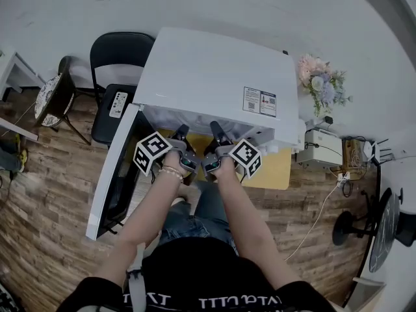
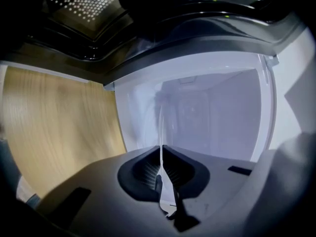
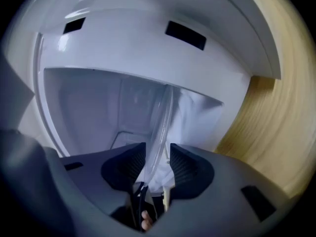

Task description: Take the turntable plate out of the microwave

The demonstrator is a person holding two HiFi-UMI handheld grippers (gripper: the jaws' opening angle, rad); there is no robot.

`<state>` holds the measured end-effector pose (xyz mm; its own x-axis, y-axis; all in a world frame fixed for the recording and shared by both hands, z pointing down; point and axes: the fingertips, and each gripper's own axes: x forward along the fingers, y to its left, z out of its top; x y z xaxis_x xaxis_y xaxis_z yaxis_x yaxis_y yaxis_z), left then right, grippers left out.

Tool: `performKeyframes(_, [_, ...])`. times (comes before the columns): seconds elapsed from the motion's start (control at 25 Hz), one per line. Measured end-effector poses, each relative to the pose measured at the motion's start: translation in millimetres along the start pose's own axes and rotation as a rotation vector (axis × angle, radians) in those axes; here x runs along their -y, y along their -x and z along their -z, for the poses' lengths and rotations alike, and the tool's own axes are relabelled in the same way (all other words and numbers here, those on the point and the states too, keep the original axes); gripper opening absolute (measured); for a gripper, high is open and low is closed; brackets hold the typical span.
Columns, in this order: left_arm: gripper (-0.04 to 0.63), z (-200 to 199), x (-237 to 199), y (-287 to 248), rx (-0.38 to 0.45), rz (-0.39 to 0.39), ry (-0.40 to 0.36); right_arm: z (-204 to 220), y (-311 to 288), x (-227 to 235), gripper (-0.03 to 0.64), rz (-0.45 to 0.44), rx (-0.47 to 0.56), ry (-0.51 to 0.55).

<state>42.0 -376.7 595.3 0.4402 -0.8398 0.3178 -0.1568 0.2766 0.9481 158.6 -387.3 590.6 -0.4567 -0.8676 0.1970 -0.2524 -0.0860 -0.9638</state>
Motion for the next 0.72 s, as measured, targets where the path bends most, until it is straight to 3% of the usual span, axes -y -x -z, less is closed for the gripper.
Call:
performKeyframes(0.2, [0.025, 2.7, -2.7, -1.0, -0.019, 0.001, -0.006, -7.8, -5.1, 8.9, 0.067, 0.013, 0.045, -0.062])
performKeyframes(0.52, [0.031, 0.0, 7.6, -6.9, -0.056, 0.044, -0.083, -11.6, -5.4, 3.4, 0.051, -0.114, 0.118, -0.159])
performKeyframes(0.72, [0.091, 2.3, 9.9, -9.6, -0.076, 0.099, -0.087, -9.5, -2.2, -5.7, 0.051, -0.181, 0.111, -0.126])
